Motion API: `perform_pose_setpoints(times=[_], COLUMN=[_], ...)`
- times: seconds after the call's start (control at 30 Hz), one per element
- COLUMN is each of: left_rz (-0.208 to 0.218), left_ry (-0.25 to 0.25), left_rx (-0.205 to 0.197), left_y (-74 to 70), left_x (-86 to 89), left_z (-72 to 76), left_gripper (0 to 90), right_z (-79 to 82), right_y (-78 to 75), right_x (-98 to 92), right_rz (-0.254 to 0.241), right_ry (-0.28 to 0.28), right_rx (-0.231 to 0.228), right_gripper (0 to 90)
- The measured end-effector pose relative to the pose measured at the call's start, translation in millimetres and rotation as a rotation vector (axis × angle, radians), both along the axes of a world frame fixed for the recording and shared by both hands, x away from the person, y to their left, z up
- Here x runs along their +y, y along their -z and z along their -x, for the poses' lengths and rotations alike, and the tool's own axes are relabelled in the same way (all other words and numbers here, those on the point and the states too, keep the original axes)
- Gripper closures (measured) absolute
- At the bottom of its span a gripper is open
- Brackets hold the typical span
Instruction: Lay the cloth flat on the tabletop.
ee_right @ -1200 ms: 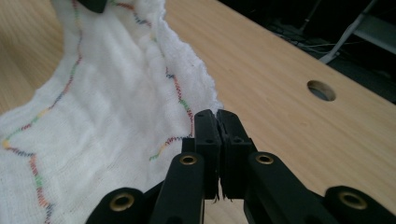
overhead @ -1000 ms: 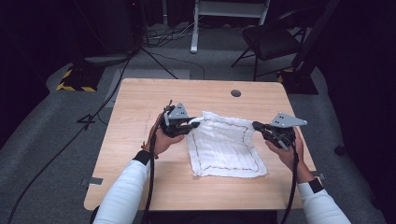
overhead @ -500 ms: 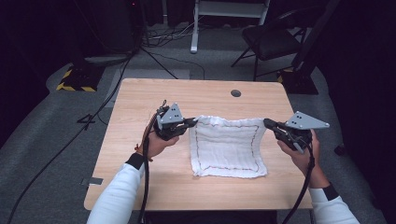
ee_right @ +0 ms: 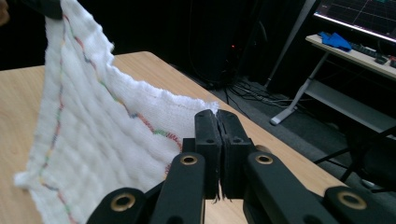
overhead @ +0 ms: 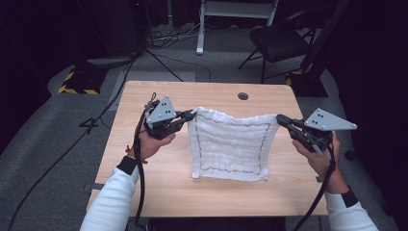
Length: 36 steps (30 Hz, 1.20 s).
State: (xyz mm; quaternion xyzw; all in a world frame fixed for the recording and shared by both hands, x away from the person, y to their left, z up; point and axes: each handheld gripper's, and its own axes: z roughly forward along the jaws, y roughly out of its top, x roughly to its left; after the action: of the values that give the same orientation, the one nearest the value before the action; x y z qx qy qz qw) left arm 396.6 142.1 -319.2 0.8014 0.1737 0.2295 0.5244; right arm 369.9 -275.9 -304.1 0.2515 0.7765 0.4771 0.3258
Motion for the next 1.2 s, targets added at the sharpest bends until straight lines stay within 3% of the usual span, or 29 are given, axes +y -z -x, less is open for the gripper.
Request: perform_pose_setpoints(times=[0.07, 0.13, 0.17, 0.27, 0.3, 0.33, 0.37, 0.4, 0.43, 0.47, 0.5, 0.53, 0.57, 0.6, 0.63, 0.67, 0.77, 0.8, 0.83, 0.87, 0.93, 0.97, 1.0, 1.03, 1.17, 1.2], left_rz=[-0.005, -0.024, -0.024, -0.044, -0.07, -0.07, -0.067, -0.068, -0.076, -0.08, -0.067, -0.055, -0.055, -0.081, -0.081, -0.097, -0.149, -0.173, -0.185, -0.21, -0.231, -0.247, -0.271, -0.314, -0.322, -0.32], left_ry=[-0.018, -0.069, -0.069, -0.126, -0.168, -0.168, -0.188, -0.214, -0.249, -0.3, -0.354, -0.361, -0.361, -0.345, -0.345, -0.32, -0.26, -0.236, -0.223, -0.165, -0.146, -0.128, -0.098, -0.075, -0.023, -0.006], left_rx=[0.002, 0.024, 0.024, 0.068, 0.093, 0.093, 0.11, 0.13, 0.142, 0.158, 0.202, 0.255, 0.255, 0.276, 0.276, 0.28, 0.3, 0.31, 0.318, 0.342, 0.354, 0.36, 0.376, 0.409, 0.443, 0.458], left_y=[-1.3, 3.4, 3.4, 17.2, 29.3, 29.3, 35.8, 42.5, 49.6, 57.0, 66.3, 77.2, 77.2, 87.6, 87.6, 92.3, 105.5, 111.3, 115.0, 125.4, 131.1, 137.2, 142.4, 150.8, 157.5, 159.1], left_x=[0.2, -3.2, -3.2, -6.7, -9.4, -9.4, -10.4, -11.9, -14.4, -16.9, -20.0, -23.4, -23.4, -30.0, -30.0, -32.4, -34.0, -33.7, -33.6, -31.0, -30.2, -29.2, -28.1, -28.2, -28.3, -28.4], left_z=[-7.6, -32.7, -32.7, -62.6, -82.2, -82.2, -92.1, -101.3, -110.0, -118.4, -127.3, -133.3, -133.3, -130.0, -130.0, -125.9, -110.1, -102.9, -97.8, -85.1, -78.9, -73.1, -68.9, -61.7, -52.1, -47.3], left_gripper=[87.5, 87.5, 87.5, 87.5, 87.3, 87.2, 87.2, 84.7, 84.7, 79.8, 70.7, 55.6, 50.7, 43.7, 39.5, 36.8, 33.5, 31.8, 31.8, 30.7, 30.7, 32.6, 32.6, 34.0, 40.5, 41.5], right_z=[-11.6, -30.9, -30.9, -71.0, -90.8, -90.8, -102.4, -124.7, -124.7, -134.9, -144.7, -162.2, -162.2, -168.1, -168.1, -163.0, -153.2, -138.3, -138.3, -125.3, -118.0, -104.0, -104.0, -91.7, -76.3, -68.0], right_y=[1.1, 5.0, 5.0, 18.0, 25.6, 25.6, 30.3, 39.7, 39.7, 45.1, 51.4, 65.7, 65.7, 79.1, 79.1, 88.7, 100.5, 111.1, 111.1, 117.4, 121.0, 129.4, 129.4, 138.9, 151.4, 157.3], right_x=[4.0, 10.4, 10.4, 22.3, 26.9, 26.9, 29.1, 33.8, 33.8, 36.9, 40.1, 44.1, 44.1, 44.4, 44.4, 41.1, 37.5, 31.0, 31.0, 24.6, 21.7, 16.8, 16.8, 13.2, 10.3, 10.3], right_rz=[0.009, 0.028, 0.028, 0.054, 0.065, 0.065, 0.069, 0.077, 0.077, 0.099, 0.129, 0.147, 0.147, 0.157, 0.157, 0.134, 0.155, 0.16, 0.16, 0.134, 0.13, 0.136, 0.136, 0.136, 0.148, 0.173], right_ry=[0.009, 0.021, 0.021, 0.06, 0.078, 0.078, 0.093, 0.115, 0.115, 0.131, 0.165, 0.229, 0.229, 0.245, 0.245, 0.196, 0.162, 0.122, 0.122, 0.087, 0.063, 0.014, 0.014, -0.028, -0.081, -0.108], right_rx=[0.008, 0.014, 0.014, 0.052, 0.072, 0.072, 0.088, 0.123, 0.123, 0.128, 0.132, 0.158, 0.158, 0.212, 0.212, 0.24, 0.258, 0.28, 0.28, 0.298, 0.31, 0.324, 0.324, 0.357, 0.394, 0.414], right_gripper=[88.5, 88.5, 88.5, 88.5, 88.5, 88.5, 88.5, 88.4, 88.4, 88.0, 82.5, 61.4, 61.4, 57.8, 57.8, 55.4, 52.5, 51.1, 51.1, 50.5, 50.3, 50.1, 50.1, 50.0, 50.1, 50.1])
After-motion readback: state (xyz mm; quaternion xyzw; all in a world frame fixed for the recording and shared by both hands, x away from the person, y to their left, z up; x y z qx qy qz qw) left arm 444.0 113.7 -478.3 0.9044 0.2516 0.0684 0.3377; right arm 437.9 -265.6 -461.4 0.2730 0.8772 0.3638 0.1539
